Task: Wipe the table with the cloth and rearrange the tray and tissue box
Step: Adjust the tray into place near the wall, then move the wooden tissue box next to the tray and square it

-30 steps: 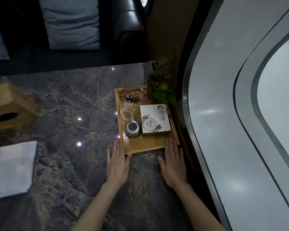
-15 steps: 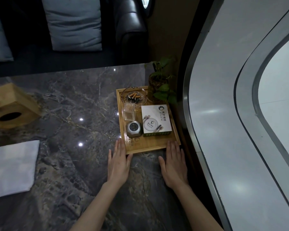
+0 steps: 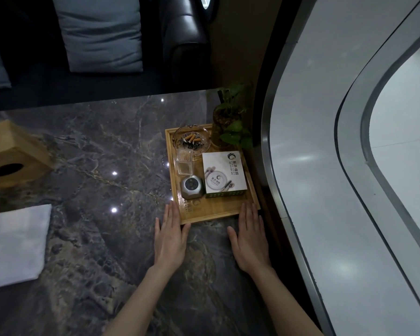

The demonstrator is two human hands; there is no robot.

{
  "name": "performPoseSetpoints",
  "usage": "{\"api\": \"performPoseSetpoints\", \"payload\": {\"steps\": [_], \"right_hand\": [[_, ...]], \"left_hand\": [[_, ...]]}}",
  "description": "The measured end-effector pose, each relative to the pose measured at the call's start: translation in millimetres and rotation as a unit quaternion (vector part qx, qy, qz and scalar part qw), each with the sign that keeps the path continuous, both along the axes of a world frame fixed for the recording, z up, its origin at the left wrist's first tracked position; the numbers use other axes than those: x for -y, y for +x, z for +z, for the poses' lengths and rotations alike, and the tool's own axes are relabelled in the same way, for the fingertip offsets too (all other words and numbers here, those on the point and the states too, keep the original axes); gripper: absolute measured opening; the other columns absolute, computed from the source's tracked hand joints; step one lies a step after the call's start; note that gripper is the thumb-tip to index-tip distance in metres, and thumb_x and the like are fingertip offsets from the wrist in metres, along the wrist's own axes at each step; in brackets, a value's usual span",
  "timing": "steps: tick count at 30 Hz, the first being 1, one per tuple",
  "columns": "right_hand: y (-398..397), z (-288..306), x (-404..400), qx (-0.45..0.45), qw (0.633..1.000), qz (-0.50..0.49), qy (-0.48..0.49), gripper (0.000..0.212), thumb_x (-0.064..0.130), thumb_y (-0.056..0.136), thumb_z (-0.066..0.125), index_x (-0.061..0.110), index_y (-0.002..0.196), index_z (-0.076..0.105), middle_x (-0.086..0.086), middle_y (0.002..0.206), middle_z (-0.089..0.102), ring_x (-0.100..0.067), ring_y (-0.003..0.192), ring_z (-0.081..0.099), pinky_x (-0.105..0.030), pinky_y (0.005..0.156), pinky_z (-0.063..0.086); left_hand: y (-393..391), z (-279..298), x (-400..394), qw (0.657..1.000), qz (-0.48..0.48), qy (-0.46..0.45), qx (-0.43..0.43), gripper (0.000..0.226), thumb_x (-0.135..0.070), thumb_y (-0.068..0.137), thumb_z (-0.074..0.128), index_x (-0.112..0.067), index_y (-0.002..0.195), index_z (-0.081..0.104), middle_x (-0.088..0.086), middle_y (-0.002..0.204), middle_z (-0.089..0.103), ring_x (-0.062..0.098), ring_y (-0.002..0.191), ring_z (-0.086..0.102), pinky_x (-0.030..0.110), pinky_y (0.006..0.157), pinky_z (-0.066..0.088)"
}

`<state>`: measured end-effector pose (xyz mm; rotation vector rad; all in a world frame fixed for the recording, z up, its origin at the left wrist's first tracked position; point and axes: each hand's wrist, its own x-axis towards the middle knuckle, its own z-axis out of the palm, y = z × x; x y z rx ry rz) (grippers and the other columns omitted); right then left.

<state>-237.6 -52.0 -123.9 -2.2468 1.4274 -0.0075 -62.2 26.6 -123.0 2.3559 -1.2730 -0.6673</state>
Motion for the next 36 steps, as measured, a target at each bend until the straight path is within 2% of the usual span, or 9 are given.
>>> {"api": "performPoseSetpoints", "payload": {"steps": [6,12,17,19,23,26,29,33,36], "right_hand": [[2.6,1.5,7.4,-0.011,1.000,0.001,0.000,0.070,0.053,0.083,0.001,0.018,0.140,-0.019,0.004,0.149,-0.022,-0.007,0.138,-0.020,-0.029,0.114,-0.012],[9.8,9.5,7.7,-0.004,1.000,-0.025,-0.002,0.070,0.048,0.087,0.004,0.011,0.147,0.001,-0.005,0.158,0.002,-0.012,0.144,-0.005,-0.031,0.116,-0.008],[19.9,24.6,8.4,-0.042,0.999,-0.028,-0.019,0.059,0.036,0.096,0.022,0.004,0.145,0.017,-0.013,0.156,0.019,-0.022,0.145,0.010,-0.036,0.118,0.005],[26.0,31.0,5.5,-0.074,0.997,-0.020,-0.020,0.056,0.033,0.097,0.030,0.002,0.142,0.024,-0.016,0.153,0.025,-0.027,0.143,0.014,-0.038,0.117,0.013],[42.4,42.8,-5.3,-0.111,0.992,0.000,-0.055,0.041,0.032,0.095,0.036,0.004,0.121,0.051,-0.017,0.132,0.052,-0.033,0.127,0.041,-0.043,0.102,0.036],[62.0,52.3,-13.0,-0.094,0.992,0.020,-0.086,0.035,0.030,0.095,0.035,0.007,0.102,0.060,-0.014,0.111,0.064,-0.031,0.105,0.056,-0.040,0.086,0.043],[87.5,60.9,-17.6,-0.057,0.993,0.046,-0.095,0.030,0.029,0.095,0.036,0.010,0.095,0.059,-0.011,0.099,0.067,-0.028,0.091,0.062,-0.037,0.078,0.045],[133.2,75.9,-24.7,-0.018,0.995,0.062,-0.076,0.029,0.029,0.095,0.037,0.011,0.087,0.058,-0.010,0.088,0.069,-0.027,0.077,0.064,-0.033,0.064,0.043],[174.3,88.6,-29.5,0.034,0.996,0.065,-0.053,0.026,0.030,0.095,0.039,0.011,0.092,0.057,-0.009,0.089,0.069,-0.026,0.077,0.064,-0.034,0.064,0.047]], "left_hand": [[0.0,0.5,4.3,1.000,0.001,0.005,0.001,0.066,-0.038,0.096,0.028,-0.015,0.142,-0.012,0.002,0.157,0.001,0.006,0.138,-0.008,0.039,0.117,-0.003],[2.8,6.8,3.8,1.000,-0.014,0.027,-0.002,0.066,-0.039,0.096,0.028,-0.012,0.145,-0.007,0.003,0.158,0.002,0.014,0.145,-0.001,0.039,0.119,-0.002],[13.1,15.3,2.2,0.999,-0.040,0.034,-0.015,0.063,-0.039,0.096,0.031,-0.012,0.147,0.004,0.003,0.157,0.010,0.014,0.145,0.004,0.037,0.119,0.004],[18.8,22.0,2.9,0.999,-0.042,0.011,-0.028,0.058,-0.038,0.095,0.034,-0.014,0.146,0.015,0.003,0.155,0.022,0.017,0.143,0.016,0.039,0.117,0.014],[31.7,40.1,3.2,0.996,-0.037,-0.008,-0.086,0.037,-0.033,0.094,0.039,-0.020,0.129,0.045,0.004,0.125,0.057,0.021,0.113,0.053,0.036,0.093,0.043],[47.3,52.1,-2.6,0.997,-0.002,-0.026,-0.068,0.030,-0.032,0.094,0.042,-0.013,0.101,0.063,0.008,0.099,0.067,0.024,0.091,0.061,0.036,0.074,0.047],[67.8,66.4,-15.7,0.996,0.032,-0.055,-0.063,0.028,-0.029,0.093,0.045,-0.012,0.078,0.061,0.009,0.078,0.065,0.024,0.074,0.060,0.031,0.058,0.038],[113.0,83.9,-32.7,0.995,0.065,-0.055,-0.049,0.029,-0.029,0.091,0.047,-0.009,0.080,0.064,0.016,0.082,0.069,0.032,0.080,0.062,0.039,0.068,0.046],[156.8,102.0,-49.2,0.994,0.083,-0.061,-0.046,0.030,-0.030,0.092,0.046,-0.008,0.086,0.067,0.015,0.085,0.070,0.031,0.083,0.062,0.042,0.074,0.049]]}}
